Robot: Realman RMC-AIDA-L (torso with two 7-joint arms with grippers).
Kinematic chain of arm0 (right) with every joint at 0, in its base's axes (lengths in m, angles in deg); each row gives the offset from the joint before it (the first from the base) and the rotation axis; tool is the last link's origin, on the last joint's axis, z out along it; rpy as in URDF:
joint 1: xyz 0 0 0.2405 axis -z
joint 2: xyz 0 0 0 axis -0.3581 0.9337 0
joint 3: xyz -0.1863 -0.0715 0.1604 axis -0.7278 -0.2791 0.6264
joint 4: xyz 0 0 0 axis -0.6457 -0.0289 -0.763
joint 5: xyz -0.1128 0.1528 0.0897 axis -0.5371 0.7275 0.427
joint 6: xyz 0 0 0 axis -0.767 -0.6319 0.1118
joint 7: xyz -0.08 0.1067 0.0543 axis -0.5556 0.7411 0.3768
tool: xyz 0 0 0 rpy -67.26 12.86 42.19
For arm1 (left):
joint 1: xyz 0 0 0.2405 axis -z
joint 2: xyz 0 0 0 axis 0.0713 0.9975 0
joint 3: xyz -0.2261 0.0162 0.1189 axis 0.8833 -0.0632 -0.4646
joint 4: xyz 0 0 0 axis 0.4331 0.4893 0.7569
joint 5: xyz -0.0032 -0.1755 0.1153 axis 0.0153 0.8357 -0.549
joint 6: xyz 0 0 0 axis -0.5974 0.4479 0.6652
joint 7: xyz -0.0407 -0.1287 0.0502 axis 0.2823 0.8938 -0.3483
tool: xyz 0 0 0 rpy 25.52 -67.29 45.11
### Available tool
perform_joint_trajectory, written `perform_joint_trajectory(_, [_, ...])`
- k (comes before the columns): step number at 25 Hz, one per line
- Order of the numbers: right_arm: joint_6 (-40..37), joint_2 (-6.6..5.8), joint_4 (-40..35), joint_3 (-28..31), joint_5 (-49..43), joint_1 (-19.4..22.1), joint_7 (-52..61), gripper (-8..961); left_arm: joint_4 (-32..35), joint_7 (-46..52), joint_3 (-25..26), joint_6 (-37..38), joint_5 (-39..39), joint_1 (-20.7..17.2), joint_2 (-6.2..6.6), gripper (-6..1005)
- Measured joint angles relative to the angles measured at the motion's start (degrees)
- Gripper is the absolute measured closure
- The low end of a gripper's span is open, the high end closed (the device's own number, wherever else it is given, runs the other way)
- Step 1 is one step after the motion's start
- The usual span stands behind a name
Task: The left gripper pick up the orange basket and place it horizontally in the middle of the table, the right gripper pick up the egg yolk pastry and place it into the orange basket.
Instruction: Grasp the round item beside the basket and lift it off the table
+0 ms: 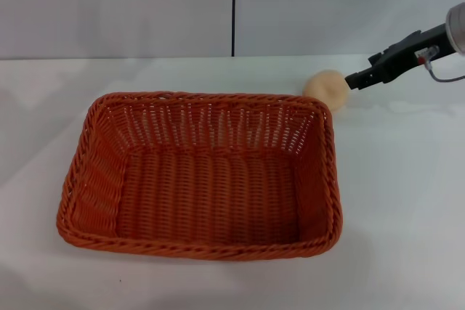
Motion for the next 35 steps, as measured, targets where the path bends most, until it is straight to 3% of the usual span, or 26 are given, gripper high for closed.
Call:
perform_joint_trajectory(4, [2.59,0.68,1.62,-0.01,2.95,0.25,-2.36,287,-0.12,0.13,-0.09,0.20,0.10,0.00,-0.01,243])
perform_joint_trajectory(18, [7.62,0.86,7.69,-1.45,5.69,-0.86,-4.19,288,-0.35,0.82,-0.10,0.39,0.20,0.17,-0.08,242])
perform_joint_trajectory(33, [11.39,1.94,10.49,-1.49,7.21,-1.02,-5.38,306,-1.27,0.90,-0.10,0.42,0.19,0.58,-0.01,242])
perform_joint_trajectory(35, [11.52,1.94,10.64,-1.50,7.23,-1.02,-5.38,378,-1.43,0.90,-0.10,0.42,0.19,0.63,0.03,242])
